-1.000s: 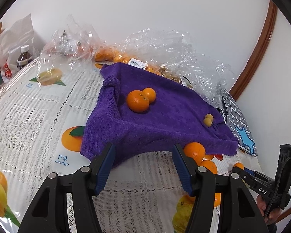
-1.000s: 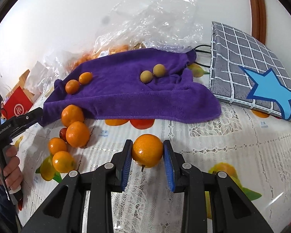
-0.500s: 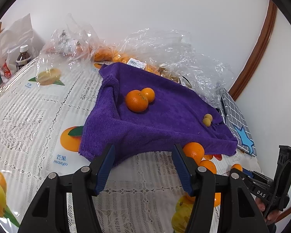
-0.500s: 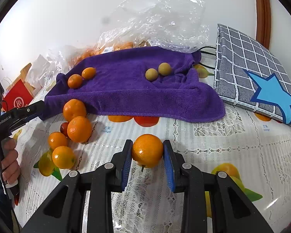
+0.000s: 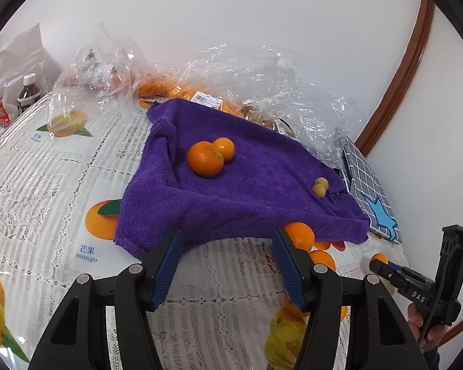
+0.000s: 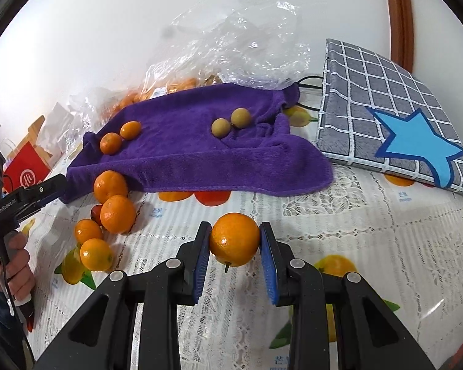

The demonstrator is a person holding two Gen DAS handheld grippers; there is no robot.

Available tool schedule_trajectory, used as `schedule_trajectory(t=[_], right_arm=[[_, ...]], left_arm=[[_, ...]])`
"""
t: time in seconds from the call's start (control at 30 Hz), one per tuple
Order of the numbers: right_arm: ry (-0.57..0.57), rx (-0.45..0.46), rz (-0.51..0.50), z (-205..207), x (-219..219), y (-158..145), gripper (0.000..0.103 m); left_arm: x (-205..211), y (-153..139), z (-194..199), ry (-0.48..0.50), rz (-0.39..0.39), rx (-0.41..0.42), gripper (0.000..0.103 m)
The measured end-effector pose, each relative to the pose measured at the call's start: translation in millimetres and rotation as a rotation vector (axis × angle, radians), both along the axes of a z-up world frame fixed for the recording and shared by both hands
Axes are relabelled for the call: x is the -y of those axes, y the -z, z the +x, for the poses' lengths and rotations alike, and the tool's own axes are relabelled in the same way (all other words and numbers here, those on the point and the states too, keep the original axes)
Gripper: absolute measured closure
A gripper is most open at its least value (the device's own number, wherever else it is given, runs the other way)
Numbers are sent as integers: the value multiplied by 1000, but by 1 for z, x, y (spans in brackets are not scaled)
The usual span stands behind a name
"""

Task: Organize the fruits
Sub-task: 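Lift both held oranges and carry them over the purple towel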

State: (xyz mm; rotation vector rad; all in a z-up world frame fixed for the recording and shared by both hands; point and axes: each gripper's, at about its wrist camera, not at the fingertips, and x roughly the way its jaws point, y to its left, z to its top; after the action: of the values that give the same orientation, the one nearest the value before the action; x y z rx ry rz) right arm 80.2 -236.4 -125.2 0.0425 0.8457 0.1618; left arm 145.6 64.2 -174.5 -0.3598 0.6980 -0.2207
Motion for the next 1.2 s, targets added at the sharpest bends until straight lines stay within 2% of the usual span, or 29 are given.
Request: schedule_trajectory(t=[0.27,0.43,0.57,0.63,0.83,0.87,0.9,0.93,1.2], right_arm=[[3,46,-3,-9,4,-14,72],[7,40,-12,-12,8,-14,72],[17,43,0,-14,15,-15,72],[19,47,-1,-15,17,-16,72],[15,51,-31,-22,24,-20,72],[18,51,-38,-23,25,-20,72],[20,50,-42,-23,26,-19,72],[22,48,-43,-23,28,-19,72],[45,21,-42,-18,37,-11,72]], left_arm=[[3,0,-1,40,-26,0,46],[18,0,2,122,-102,-29,46],[41,-2,14,152,-130,-55,46],[51,-3,20,149,-122,-75,46],[73,0,34,97,-23,-135,49],[76,1,37,89,-2,-152,51],[79,4,40,85,10,-170,58],[78,6,40,82,10,-181,63],[69,9,37,61,-48,-187,64]])
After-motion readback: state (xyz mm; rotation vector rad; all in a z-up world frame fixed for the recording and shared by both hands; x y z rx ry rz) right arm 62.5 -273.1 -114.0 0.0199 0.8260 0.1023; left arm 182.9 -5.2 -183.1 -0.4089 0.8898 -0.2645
